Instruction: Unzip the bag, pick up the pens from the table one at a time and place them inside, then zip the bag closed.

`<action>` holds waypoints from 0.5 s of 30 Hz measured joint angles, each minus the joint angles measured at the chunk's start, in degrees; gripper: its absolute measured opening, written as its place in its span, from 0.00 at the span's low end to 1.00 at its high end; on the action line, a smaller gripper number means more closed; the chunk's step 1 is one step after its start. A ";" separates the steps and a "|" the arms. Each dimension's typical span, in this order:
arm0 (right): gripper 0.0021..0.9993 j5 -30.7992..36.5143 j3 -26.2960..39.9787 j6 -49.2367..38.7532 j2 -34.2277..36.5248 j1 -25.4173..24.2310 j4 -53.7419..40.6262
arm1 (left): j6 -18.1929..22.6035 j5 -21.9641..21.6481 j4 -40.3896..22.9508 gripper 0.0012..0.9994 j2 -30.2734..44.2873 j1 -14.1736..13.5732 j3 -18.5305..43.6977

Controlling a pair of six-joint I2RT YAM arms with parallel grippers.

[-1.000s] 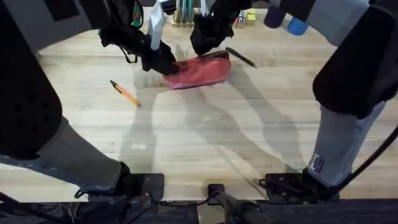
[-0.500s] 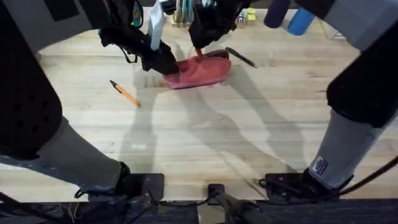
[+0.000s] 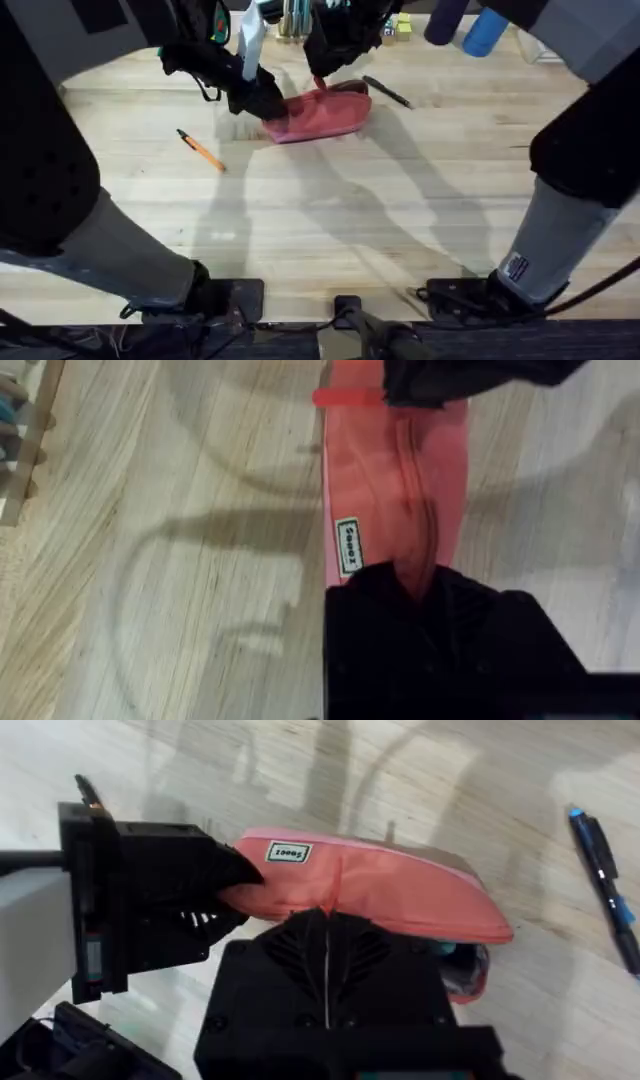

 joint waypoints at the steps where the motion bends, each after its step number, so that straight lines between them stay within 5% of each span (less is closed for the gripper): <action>1: 0.03 0.00 0.00 0.02 0.00 -0.01 -0.06 | 0.00 0.00 0.01 0.04 0.00 0.00 0.00; 15: 0.03 -3.82 0.00 2.15 0.00 1.70 -0.70 | 0.00 0.00 0.02 0.04 0.00 -0.02 0.00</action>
